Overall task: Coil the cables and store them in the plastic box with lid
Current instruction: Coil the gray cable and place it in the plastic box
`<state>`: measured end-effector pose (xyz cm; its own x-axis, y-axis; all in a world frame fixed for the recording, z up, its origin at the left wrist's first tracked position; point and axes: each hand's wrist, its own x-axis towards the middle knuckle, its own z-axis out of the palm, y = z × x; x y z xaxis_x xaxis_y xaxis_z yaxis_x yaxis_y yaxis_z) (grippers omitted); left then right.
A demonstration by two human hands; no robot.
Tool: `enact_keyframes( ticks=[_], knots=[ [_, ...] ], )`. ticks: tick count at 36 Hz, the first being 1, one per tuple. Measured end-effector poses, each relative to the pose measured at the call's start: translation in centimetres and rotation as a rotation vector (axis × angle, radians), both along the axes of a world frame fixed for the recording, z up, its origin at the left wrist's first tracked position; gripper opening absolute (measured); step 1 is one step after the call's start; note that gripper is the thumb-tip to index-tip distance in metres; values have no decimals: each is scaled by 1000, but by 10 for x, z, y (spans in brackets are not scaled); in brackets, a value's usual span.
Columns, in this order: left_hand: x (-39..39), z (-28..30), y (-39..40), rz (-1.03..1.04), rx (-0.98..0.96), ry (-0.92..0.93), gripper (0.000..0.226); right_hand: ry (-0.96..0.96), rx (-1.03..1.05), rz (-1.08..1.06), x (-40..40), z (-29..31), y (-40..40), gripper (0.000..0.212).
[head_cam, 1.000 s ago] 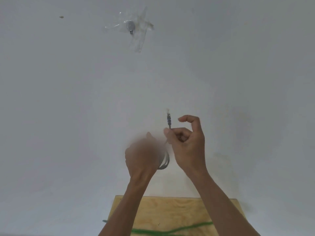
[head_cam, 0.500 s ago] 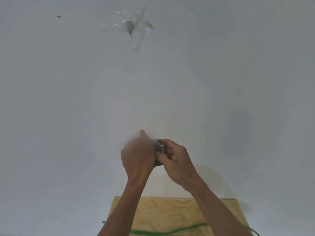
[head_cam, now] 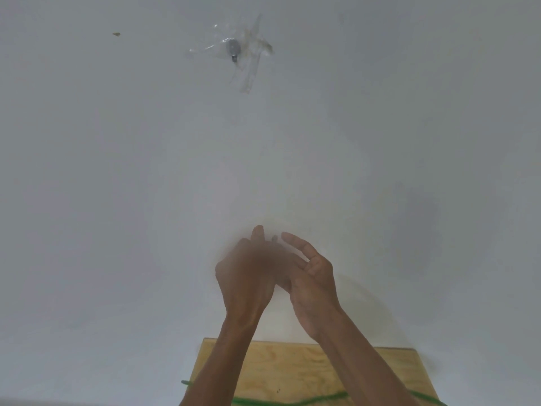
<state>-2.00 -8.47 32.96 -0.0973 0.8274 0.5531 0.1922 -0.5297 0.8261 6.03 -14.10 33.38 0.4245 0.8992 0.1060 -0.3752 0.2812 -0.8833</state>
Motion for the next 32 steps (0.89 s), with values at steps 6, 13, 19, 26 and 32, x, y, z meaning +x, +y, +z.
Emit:
enact_keyframes(
  ticks=[6, 13, 19, 26, 32],
  knots=[
    [1, -3, -2, 1, -61, 25, 67, 25, -13, 1, -3, -1, 4, 28],
    [0, -7, -4, -28, -49, -46, 67, 15, -25, -11, -2, 0, 7, 26],
    [-1, -14, -3, 20, -94, -112, 62, -116, -79, 2, -3, -4, 11, 25],
    [-6, -23, 0, 0, -83, -113, 60, -328, -162, 51, 3, -2, 9, 25],
    [-8, -19, 4, -30, -89, -100, 63, -107, -136, 156, 5, -2, 8, 28]
  ],
)
